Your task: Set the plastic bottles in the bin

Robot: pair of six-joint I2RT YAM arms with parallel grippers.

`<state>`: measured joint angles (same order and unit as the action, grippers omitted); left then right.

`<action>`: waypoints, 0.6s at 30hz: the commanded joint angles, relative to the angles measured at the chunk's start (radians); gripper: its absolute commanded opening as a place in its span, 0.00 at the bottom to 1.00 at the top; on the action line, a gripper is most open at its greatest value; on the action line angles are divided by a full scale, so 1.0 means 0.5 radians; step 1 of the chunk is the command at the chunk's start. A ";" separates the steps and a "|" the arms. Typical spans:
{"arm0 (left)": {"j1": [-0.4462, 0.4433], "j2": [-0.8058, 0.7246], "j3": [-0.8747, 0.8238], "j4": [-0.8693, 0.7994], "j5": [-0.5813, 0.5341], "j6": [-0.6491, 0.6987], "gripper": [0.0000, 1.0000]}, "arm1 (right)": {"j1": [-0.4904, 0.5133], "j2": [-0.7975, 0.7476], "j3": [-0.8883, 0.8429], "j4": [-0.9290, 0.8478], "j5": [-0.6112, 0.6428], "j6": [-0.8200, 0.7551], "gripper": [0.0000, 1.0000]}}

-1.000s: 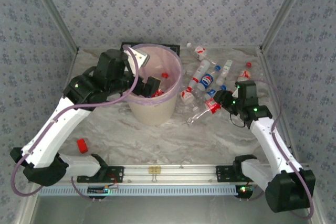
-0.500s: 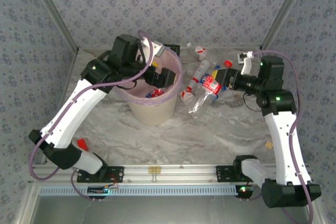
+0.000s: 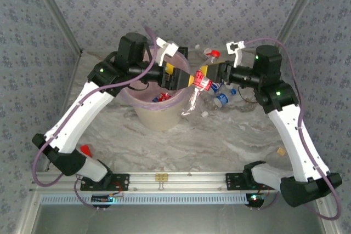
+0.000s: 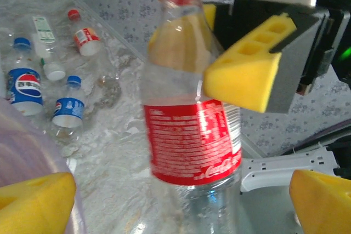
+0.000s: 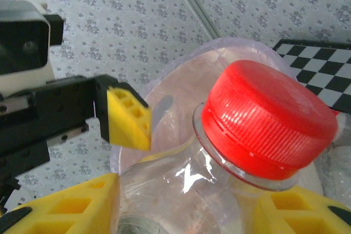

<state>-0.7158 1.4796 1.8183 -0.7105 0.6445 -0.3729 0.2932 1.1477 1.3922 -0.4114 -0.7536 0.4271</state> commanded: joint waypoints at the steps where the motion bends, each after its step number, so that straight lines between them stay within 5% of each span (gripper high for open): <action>1: -0.040 0.029 -0.037 0.115 0.091 -0.028 1.00 | 0.052 0.040 0.071 0.228 0.041 0.104 0.40; 5: -0.042 0.035 -0.070 0.104 0.046 -0.005 0.98 | 0.097 0.096 0.101 0.288 0.025 0.125 0.40; 18: -0.041 0.042 -0.079 0.123 0.026 0.009 0.52 | 0.141 0.171 0.118 0.348 0.035 0.143 0.41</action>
<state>-0.7311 1.4963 1.7741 -0.6830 0.6399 -0.3801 0.3523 1.2251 1.4132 -0.2752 -0.7437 0.4858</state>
